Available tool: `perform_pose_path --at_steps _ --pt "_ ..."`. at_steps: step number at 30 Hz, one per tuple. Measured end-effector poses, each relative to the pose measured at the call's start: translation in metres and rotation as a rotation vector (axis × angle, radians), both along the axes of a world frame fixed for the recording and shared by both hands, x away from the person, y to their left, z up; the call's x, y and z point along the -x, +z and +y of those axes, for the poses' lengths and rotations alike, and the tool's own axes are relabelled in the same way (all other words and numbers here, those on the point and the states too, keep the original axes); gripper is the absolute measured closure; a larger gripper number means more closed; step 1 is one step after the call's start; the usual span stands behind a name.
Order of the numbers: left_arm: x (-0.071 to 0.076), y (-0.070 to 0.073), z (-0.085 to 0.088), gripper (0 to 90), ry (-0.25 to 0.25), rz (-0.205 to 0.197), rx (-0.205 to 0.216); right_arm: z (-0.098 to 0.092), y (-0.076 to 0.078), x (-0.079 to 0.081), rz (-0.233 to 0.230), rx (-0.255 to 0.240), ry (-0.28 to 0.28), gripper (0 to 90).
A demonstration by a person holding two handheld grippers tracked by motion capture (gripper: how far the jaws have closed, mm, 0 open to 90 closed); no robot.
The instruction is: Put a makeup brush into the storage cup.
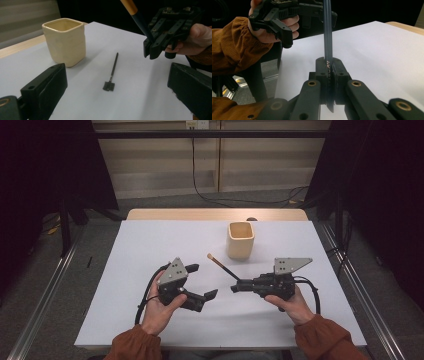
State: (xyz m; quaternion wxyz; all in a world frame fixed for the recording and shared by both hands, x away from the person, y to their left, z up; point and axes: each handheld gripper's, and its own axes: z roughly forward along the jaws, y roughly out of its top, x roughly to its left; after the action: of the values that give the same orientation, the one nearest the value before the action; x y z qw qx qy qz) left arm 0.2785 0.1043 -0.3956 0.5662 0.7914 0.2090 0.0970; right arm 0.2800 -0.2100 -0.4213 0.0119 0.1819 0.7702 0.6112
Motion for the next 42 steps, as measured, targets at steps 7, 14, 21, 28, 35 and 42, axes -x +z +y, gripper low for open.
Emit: perform_pose_path --at_steps 7,14,21,28,35,42 --pt "0.001 -0.002 -0.005 4.1 -0.019 0.002 0.007 0.003 0.000 0.001 -0.016 0.014 0.016 85.2" --pt "0.001 0.004 -0.012 3.9 -0.035 -0.017 0.031 0.005 -0.004 0.000 -0.007 0.020 0.015 85.2" --pt "-0.004 0.008 -0.014 5.6 -0.026 0.011 0.009 0.004 -0.006 0.000 -0.001 0.020 0.014 85.3" --pt "-0.005 0.011 -0.013 8.2 0.002 0.014 0.022 0.005 -0.006 0.000 -0.002 0.021 0.015 85.2" --pt "-0.007 0.011 -0.015 16.7 -0.002 0.023 0.026 0.005 -0.007 0.001 -0.007 0.019 0.011 85.3" --pt "-0.009 0.011 -0.016 29.5 -0.011 0.033 0.045 0.005 -0.007 0.001 -0.007 0.022 0.009 85.3"
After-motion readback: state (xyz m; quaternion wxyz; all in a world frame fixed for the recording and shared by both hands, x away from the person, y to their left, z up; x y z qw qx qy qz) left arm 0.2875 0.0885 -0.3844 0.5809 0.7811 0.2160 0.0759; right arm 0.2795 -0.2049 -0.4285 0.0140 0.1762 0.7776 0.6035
